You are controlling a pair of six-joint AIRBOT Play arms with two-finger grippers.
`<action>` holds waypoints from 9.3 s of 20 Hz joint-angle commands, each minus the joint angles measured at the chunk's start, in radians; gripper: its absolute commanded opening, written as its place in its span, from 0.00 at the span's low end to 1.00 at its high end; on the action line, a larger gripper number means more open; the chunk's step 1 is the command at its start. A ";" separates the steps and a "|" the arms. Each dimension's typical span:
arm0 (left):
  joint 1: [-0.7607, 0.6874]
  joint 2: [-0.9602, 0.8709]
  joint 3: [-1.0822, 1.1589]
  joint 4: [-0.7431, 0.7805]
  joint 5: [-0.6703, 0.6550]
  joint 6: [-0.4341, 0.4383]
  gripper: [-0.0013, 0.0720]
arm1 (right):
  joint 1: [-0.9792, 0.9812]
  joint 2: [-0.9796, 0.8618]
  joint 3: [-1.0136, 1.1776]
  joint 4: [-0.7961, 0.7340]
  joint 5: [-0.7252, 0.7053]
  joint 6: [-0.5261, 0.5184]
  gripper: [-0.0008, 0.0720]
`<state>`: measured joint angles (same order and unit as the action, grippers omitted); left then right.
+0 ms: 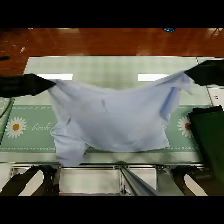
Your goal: Fold the shirts.
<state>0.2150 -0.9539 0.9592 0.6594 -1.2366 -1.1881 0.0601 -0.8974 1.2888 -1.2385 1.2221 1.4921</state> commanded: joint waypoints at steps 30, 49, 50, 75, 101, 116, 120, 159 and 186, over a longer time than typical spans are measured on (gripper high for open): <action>0.633 -0.090 -0.457 0.219 -0.109 -0.019 0.71 | -0.523 -0.057 -0.699 0.455 -0.143 -0.242 0.57; 0.250 -0.261 -0.501 0.141 0.166 -0.012 0.04 | -0.749 0.008 -0.697 0.360 0.005 -0.206 0.57; 0.250 -0.260 -0.491 0.141 0.149 -0.003 0.04 | -0.795 0.008 -0.711 0.248 0.038 -0.146 0.57; 0.250 -0.129 -0.201 -0.298 0.076 0.051 0.04 | -0.225 -0.211 -0.258 0.416 -0.057 -0.135 0.04; 0.085 0.426 0.797 0.554 -0.011 -0.257 0.04 | -0.225 0.283 0.575 -0.129 0.453 0.053 0.04; 0.029 -0.390 0.248 0.320 0.352 -0.212 0.04 | -0.225 -0.383 0.037 0.182 -0.156 -0.125 0.04; -0.042 -0.711 0.503 0.289 0.349 -0.254 0.04 | -0.225 -0.692 0.216 0.220 -0.256 -0.116 0.04; 0.470 -0.119 -0.353 0.343 -0.122 -0.082 0.71 | -0.547 -0.188 -0.496 0.373 -0.034 -0.203 0.58; -0.002 -0.123 -0.571 0.277 0.145 -0.234 0.04 | -0.722 -0.060 -0.808 0.002 0.110 -0.021 0.58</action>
<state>0.2173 -1.0756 0.3828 0.9360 -1.0946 -1.4258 -0.6617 -0.9569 0.5461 -1.1786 1.3411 1.4425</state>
